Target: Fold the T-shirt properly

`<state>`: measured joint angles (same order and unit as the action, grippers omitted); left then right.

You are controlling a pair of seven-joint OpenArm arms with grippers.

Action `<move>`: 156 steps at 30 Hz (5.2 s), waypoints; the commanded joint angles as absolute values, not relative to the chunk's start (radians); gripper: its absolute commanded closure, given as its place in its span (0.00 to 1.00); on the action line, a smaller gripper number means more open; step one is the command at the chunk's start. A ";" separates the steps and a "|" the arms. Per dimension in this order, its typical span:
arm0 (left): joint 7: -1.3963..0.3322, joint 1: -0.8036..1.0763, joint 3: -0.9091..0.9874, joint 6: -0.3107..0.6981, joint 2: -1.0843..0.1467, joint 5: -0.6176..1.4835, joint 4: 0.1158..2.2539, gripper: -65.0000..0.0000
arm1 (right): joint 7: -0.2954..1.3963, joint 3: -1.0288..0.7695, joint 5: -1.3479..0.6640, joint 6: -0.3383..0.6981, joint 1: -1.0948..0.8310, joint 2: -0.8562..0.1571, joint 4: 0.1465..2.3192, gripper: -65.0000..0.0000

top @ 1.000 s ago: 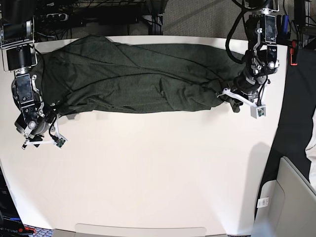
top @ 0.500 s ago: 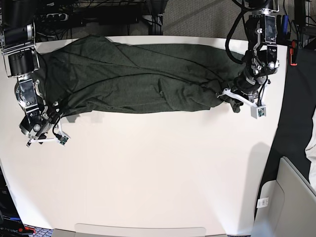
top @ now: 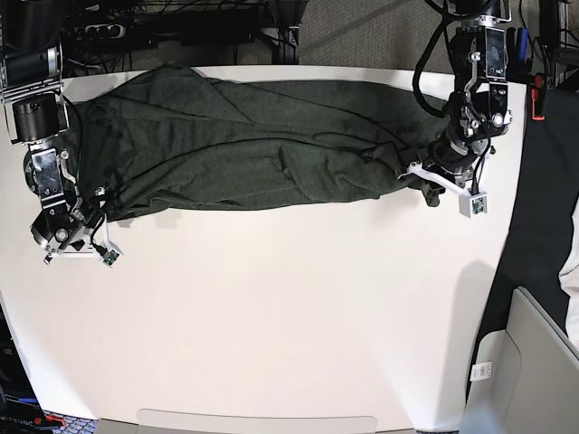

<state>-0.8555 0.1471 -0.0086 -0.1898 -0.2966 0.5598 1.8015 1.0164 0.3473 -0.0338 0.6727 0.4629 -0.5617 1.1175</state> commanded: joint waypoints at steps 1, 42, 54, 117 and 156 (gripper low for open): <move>-0.832 0.137 -0.001 -0.186 -0.306 0.559 1.822 0.88 | 1.066 0.354 -0.059 0.698 0.427 -0.570 1.086 0.99; -0.969 0.174 0.002 -0.188 -0.312 0.559 1.905 0.72 | 1.198 -0.061 -0.274 0.698 0.240 -0.656 1.538 0.80; -1.070 0.143 0.033 -0.194 -0.338 0.556 1.905 0.53 | 1.198 -0.062 -0.214 0.698 0.271 -0.588 1.543 0.65; -1.214 0.165 0.176 -0.185 -0.360 0.728 1.796 0.33 | 1.199 -0.064 -0.344 0.698 0.062 -0.596 1.713 0.65; -1.181 0.137 0.038 -0.143 -0.380 0.891 1.762 0.96 | 1.199 -0.065 -0.344 0.698 0.071 -0.595 1.718 0.65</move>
<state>-1.1847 0.1532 0.0284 -0.1375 -0.3687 0.8688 1.7470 1.2079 -0.0521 -0.3435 0.6998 0.0525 -0.5758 1.6974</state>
